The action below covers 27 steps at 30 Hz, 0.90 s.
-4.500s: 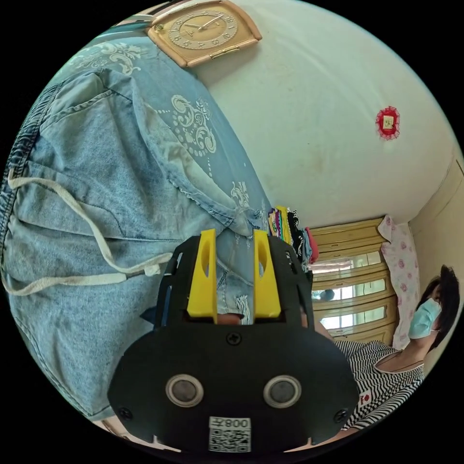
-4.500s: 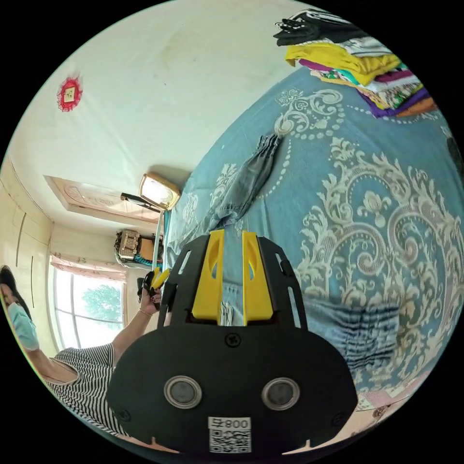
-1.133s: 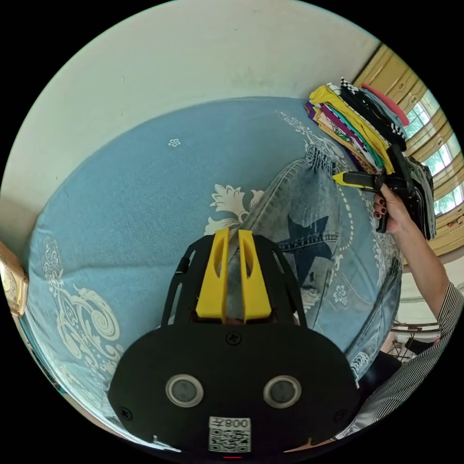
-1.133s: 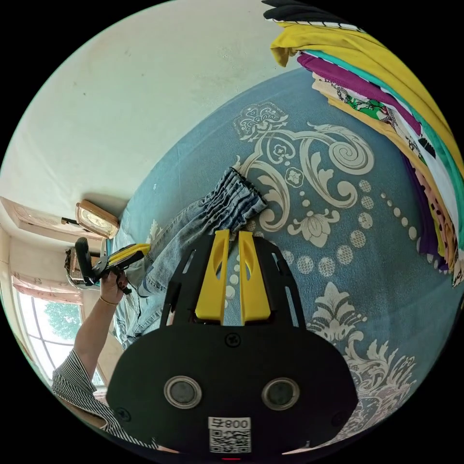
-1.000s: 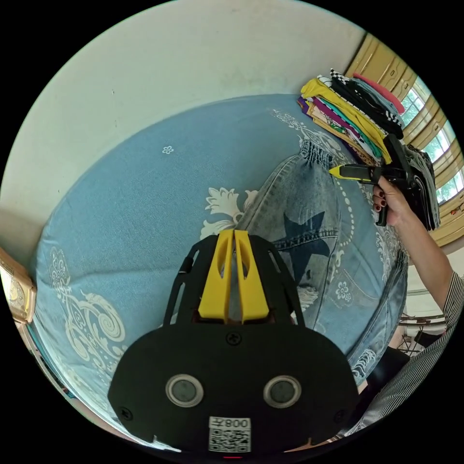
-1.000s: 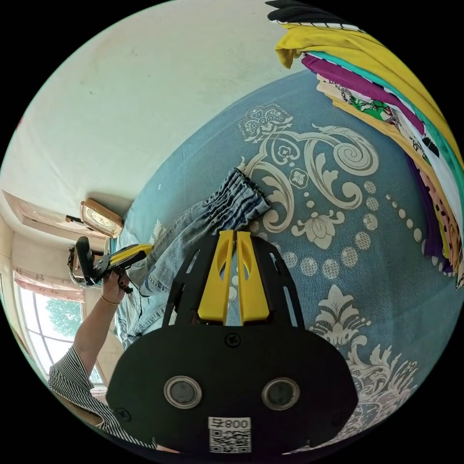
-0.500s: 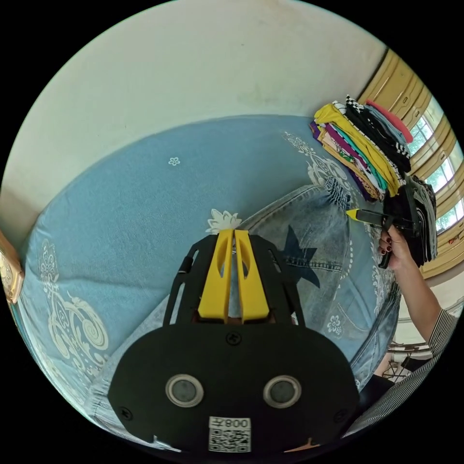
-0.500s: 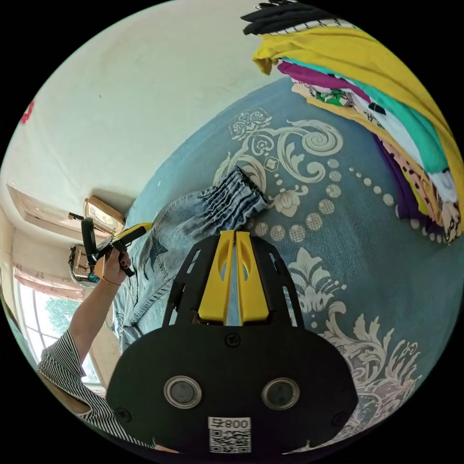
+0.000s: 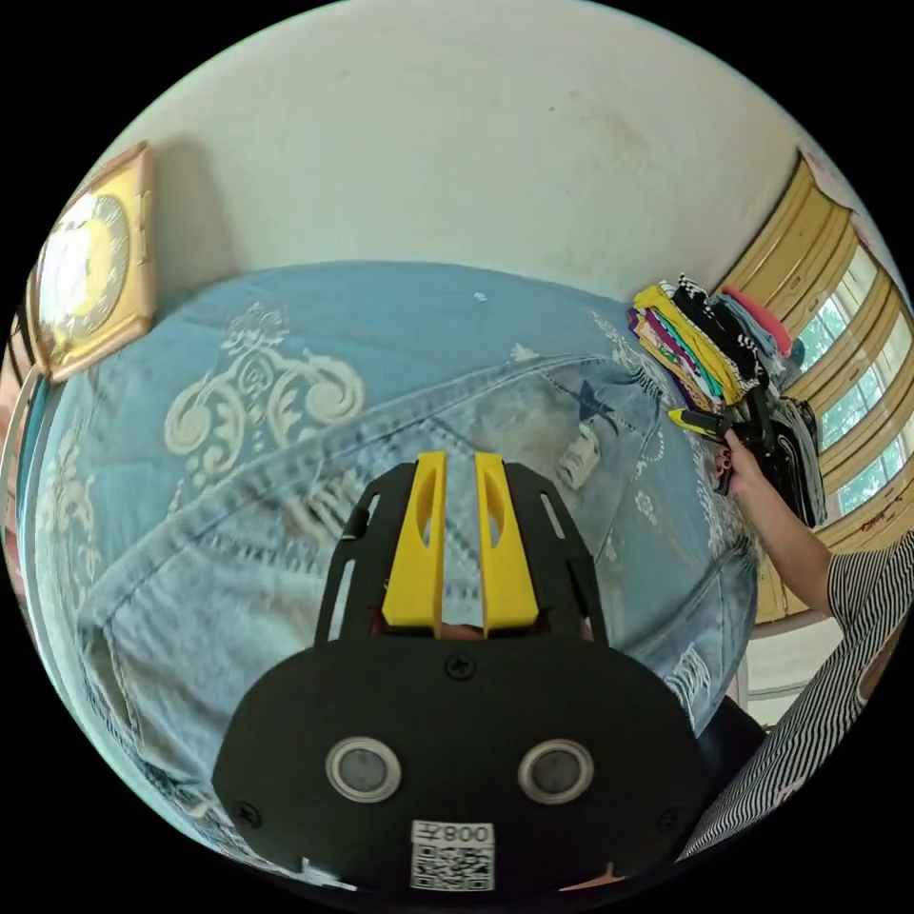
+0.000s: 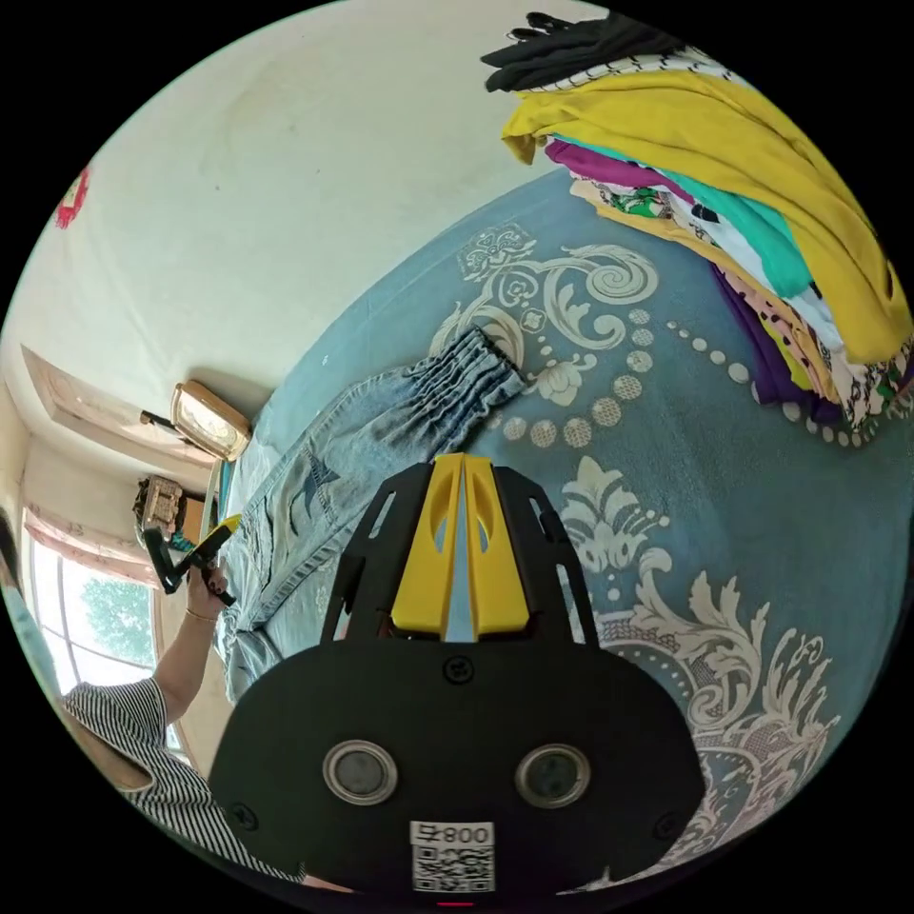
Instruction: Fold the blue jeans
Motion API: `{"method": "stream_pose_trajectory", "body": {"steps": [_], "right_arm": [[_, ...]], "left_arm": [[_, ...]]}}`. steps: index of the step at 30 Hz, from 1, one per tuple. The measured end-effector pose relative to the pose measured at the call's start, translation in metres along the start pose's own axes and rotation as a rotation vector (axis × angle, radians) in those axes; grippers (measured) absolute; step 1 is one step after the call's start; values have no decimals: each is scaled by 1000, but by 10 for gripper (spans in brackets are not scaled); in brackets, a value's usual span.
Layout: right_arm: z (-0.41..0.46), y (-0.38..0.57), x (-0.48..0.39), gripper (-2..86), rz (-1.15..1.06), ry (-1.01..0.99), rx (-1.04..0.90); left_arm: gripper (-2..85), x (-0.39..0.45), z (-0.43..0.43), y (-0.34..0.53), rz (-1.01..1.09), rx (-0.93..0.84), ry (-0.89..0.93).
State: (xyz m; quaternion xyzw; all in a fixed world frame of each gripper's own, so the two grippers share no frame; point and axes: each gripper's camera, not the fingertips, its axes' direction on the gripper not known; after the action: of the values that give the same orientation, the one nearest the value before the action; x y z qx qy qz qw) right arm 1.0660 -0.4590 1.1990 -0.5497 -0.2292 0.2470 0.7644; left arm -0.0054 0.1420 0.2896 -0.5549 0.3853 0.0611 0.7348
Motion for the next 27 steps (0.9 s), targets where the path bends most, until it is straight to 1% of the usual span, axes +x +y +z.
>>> {"method": "stream_pose_trajectory", "body": {"steps": [2, 3, 4, 5, 7, 8, 10, 13, 14, 16, 17, 19, 25, 27], "right_arm": [[5, 13, -22, 1, -88, -41, -41], [11, 22, -43, 1, -172, -92, -85], [18, 34, -70, 1, -269, -138, -112], [22, 40, -84, 1, -316, -152, -127], [53, 66, -148, 1, -513, -184, -247], [61, 73, -163, 1, -557, -186, -271], [100, 101, -222, 1, -724, -210, -379], [147, 132, -278, 1, -851, -175, -455], [156, 137, -286, 1, -869, -150, -469], [187, 156, -311, 1, -955, 2, -499], [194, 159, -314, 1, -964, 38, -503], [202, 164, -321, 1, -976, 39, -496], [216, 168, -329, 0, -848, -4, -500], [216, 173, -333, 0, -833, 18, -487]], "left_arm": [[47, -32, -66, 60, -130, 2, -51], [44, -39, -82, 74, -164, 1, -78], [40, -51, -114, 103, -234, -11, -141], [36, -61, -142, 128, -313, -21, -191], [30, -74, -177, 158, -407, -25, -231], [25, -81, -194, 172, -463, -23, -276], [16, -90, -212, 184, -505, -22, -326], [7, -108, -221, 181, -558, -80, -336], [6, -111, -224, 176, -562, -92, -369], [4, -114, -230, 165, -541, -115, -400], [4, -116, -235, 159, -530, -124, -404], [3, -119, -248, 154, -513, -112, -396], [2, -127, -298, 156, -547, -49, -287], [2, -123, -317, 157, -564, -39, -275]]}}
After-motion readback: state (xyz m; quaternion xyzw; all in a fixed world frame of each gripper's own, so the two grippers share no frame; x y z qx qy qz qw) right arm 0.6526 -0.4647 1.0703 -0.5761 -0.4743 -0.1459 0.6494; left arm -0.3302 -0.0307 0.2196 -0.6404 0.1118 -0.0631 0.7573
